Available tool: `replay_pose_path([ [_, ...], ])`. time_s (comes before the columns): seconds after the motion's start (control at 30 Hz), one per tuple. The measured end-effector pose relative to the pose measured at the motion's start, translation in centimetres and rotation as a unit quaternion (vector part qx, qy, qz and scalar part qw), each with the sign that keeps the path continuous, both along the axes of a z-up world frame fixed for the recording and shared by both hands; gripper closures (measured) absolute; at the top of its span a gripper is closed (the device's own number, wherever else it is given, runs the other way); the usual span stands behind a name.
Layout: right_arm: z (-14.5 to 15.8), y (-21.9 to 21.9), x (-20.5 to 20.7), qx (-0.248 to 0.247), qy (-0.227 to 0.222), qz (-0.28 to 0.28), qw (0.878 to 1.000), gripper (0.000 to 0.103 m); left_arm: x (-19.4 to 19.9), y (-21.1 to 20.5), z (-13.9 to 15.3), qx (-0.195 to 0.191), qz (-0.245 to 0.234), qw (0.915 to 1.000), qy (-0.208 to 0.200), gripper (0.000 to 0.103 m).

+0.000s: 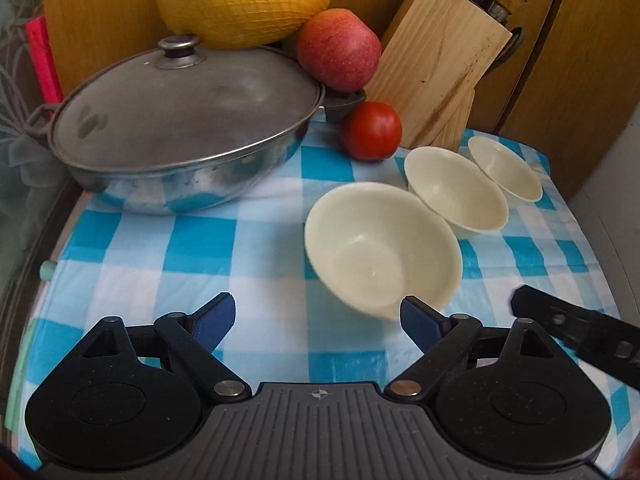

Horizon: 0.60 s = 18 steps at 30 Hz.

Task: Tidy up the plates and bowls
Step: 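Move both grippers to the nearest cream bowl and grip its rim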

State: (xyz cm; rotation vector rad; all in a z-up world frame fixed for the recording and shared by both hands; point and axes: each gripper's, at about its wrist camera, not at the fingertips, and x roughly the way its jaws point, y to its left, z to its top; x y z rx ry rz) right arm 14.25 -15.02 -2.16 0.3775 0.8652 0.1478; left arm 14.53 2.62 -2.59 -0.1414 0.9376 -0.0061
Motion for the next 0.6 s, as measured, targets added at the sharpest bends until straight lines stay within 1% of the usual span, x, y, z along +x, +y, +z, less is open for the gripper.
replay_pose_path([
  [0.07,-0.8,0.1,1.3,0.008,0.01,-0.003,1.0,0.073,0.9,-0.1,-0.1,-0.004,0.001,1.0,0.0,0.01],
  [0.17,-1.6,0.3,2.7,0.011,0.021,-0.003,1.0,0.073,2.3,-0.1,-0.5,0.002,0.014,0.9999,0.004,0.01],
  [0.3,-2.4,0.7,3.8,0.015,0.03,0.005,0.999,0.073,3.6,0.2,-1.5,-0.007,0.02,0.9996,0.019,0.014],
  [0.4,-2.6,0.9,4.5,0.016,0.033,0.011,0.999,0.078,4.2,0.0,-1.9,-0.001,0.015,0.9996,0.024,0.017],
  [0.47,-2.9,1.1,4.8,0.019,0.038,0.016,0.999,0.083,4.4,-0.2,-2.0,0.007,0.013,0.9996,0.022,0.018],
  [0.6,-3.4,1.6,5.3,0.017,0.049,0.023,0.998,0.086,4.6,-0.5,-2.4,0.019,0.005,0.9994,0.028,0.024],
])
